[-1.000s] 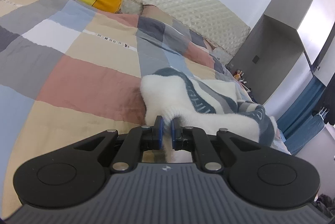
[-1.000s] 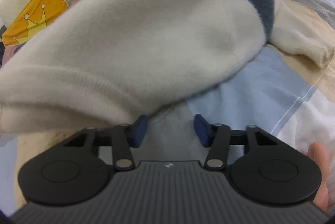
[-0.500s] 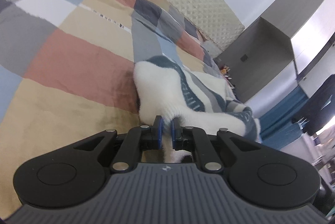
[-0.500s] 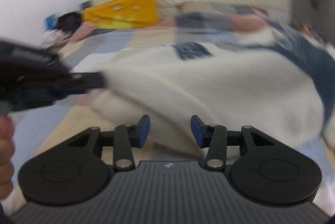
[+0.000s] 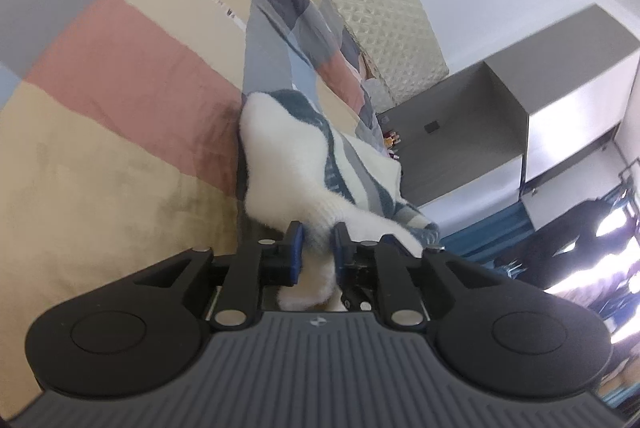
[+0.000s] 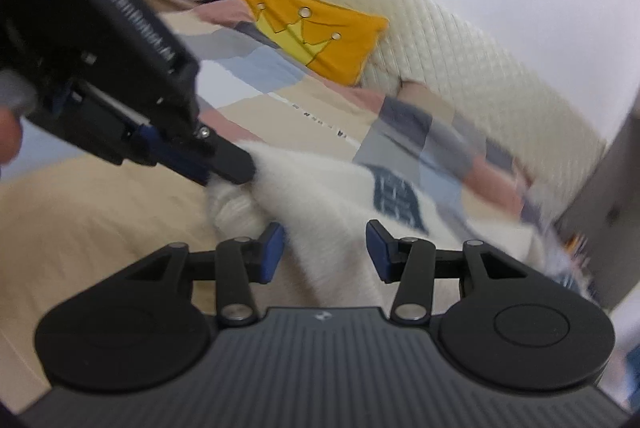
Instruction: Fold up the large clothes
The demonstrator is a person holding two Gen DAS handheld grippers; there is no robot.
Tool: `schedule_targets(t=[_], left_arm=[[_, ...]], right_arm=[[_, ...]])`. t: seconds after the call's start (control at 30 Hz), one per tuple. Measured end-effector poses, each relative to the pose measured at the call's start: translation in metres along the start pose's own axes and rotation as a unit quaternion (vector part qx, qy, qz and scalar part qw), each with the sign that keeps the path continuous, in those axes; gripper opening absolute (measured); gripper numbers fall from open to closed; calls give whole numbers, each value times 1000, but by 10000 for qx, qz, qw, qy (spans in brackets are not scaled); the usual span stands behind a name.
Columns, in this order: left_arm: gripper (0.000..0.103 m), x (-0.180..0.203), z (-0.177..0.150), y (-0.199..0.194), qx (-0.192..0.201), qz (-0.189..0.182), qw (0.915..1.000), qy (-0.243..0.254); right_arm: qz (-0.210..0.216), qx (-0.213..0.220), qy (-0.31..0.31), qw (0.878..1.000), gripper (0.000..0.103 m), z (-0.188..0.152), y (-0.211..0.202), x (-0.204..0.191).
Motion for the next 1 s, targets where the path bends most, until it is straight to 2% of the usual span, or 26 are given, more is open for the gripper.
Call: schedule_targets(t=[0.1, 0.2, 0.33, 0.43, 0.5, 0.6, 0.7, 0.8, 0.87, 0.93, 1.0], left_arm=[[39, -5, 0, -2, 40, -102, 9997, -197], [40, -5, -3, -4, 57, -169, 9995, -278], [40, -4, -12, 0, -45, 67, 9998, -173], [41, -3, -24, 5, -184, 162, 9996, -143], [51, -2, -33, 10, -222, 295, 9993, -100], [56, 2, -44, 19, -257, 562, 9980, 108], [57, 4, -55, 33, -501, 682, 9958, 350], [56, 3, -66, 41, -578, 855, 9935, 478], [55, 2, -68, 42, -426, 1042, 9922, 540], [44, -2, -65, 40, -262, 1077, 9927, 465], [25, -5, -60, 35, -93, 902, 9954, 295]], right_arm=[[-212, 163, -134, 9996, 49, 5, -1, 0], [-213, 111, 207, 9995, 49, 2, 4, 12], [42, -99, 939, 9955, 49, -5, 15, 36], [508, -251, 1946, 9793, 49, -12, 25, 67], [761, -363, 2445, 9660, 49, -19, 34, 79], [923, -473, 2791, 9546, 49, -28, 42, 83], [932, -431, 2857, 9528, 49, -29, 42, 81], [936, -402, 2874, 9524, 49, -30, 41, 81], [962, -402, 2935, 9503, 49, -30, 41, 83], [997, -390, 3009, 9476, 49, -31, 40, 85], [1004, -381, 2990, 9482, 49, -31, 40, 85]])
Point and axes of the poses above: each gripper's, at about its wrist camera, not at the fingertips, and y roughly the way its jaws point, x to its right, z to its top, the point moved 1 cm from there along y, roughly the way its jaws point, and after that the axes turned 1 degree about -y, right-handed, at the moved point
